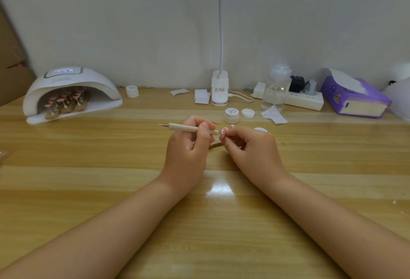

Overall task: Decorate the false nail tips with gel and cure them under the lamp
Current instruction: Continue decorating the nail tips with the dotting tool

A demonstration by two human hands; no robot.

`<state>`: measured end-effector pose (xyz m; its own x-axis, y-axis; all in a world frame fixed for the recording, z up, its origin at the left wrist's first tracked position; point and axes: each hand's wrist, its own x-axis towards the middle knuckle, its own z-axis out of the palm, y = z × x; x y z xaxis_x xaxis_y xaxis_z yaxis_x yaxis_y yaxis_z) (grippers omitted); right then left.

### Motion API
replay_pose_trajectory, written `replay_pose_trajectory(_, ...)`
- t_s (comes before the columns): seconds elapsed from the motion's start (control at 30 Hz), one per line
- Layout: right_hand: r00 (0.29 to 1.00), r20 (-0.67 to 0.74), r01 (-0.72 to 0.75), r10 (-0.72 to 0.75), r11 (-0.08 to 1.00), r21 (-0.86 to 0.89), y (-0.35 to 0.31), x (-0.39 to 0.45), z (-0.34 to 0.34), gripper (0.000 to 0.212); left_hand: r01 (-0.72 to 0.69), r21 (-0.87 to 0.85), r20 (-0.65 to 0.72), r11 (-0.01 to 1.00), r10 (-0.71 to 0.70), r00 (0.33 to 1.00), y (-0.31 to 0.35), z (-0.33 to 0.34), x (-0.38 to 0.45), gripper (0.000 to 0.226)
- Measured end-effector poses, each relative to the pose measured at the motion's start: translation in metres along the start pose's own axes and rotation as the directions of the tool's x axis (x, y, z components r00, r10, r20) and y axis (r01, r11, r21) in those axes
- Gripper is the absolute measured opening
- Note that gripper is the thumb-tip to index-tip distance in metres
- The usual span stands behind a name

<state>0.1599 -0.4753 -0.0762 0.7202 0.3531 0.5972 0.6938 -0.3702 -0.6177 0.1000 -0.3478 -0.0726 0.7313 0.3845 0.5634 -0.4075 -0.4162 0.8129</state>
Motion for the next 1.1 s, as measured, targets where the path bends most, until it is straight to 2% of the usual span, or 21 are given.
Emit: replay_pose_trajectory(1.1,1.0,-0.015,-0.002,0.003,1.0,0.016,0.0011,-0.0004,0.001,0.006,0.003,-0.008,-0.013,1.0,-0.003,1.0,-0.0003,0.0,-0.0005,0.019)
